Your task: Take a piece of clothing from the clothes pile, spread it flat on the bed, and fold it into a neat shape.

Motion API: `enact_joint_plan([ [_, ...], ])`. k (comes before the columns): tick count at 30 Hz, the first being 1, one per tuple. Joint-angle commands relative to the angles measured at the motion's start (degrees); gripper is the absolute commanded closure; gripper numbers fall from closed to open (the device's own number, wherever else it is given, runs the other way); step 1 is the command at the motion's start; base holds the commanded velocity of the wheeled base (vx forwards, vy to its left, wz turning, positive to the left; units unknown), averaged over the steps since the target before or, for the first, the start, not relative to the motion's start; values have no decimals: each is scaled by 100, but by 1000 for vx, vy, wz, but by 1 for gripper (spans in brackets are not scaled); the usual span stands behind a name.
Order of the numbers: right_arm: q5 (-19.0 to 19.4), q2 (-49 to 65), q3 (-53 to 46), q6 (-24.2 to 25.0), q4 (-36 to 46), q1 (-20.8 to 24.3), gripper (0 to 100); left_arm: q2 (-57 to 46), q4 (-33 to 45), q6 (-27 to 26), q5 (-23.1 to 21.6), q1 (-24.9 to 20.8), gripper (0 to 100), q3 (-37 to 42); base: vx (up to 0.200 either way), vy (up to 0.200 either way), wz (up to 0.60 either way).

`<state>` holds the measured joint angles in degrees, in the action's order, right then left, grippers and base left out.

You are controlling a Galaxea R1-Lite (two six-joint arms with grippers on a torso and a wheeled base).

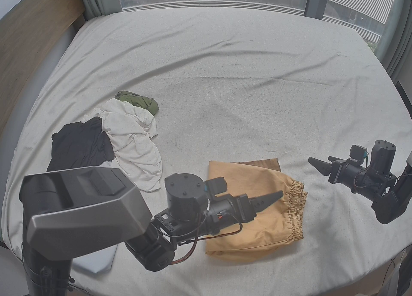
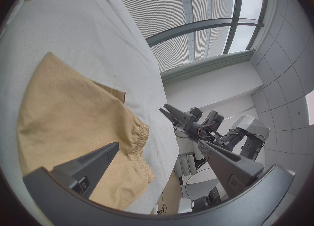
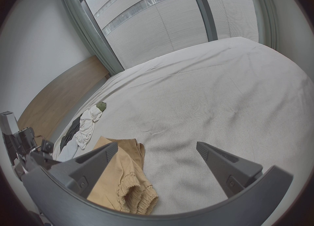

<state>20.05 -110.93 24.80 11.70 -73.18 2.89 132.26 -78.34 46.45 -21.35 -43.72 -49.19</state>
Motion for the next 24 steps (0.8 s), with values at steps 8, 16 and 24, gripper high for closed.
enact_joint_plan([
  [8, -1, -34, -80, -1, -3, 133, 0, -2178, 29, -399, -80, 1014, 0, 1359, 0, 0, 0],
  [16, -151, -34, -194, -1, -12, 230, 0, -3101, 82, -479, -405, 2122, 0, 2027, 0, 0, 0],
  [24, -160, -34, -282, -1, -47, 212, 0, -3092, 91, -1067, -511, 2403, 0, 2361, 0, 0, 0],
])
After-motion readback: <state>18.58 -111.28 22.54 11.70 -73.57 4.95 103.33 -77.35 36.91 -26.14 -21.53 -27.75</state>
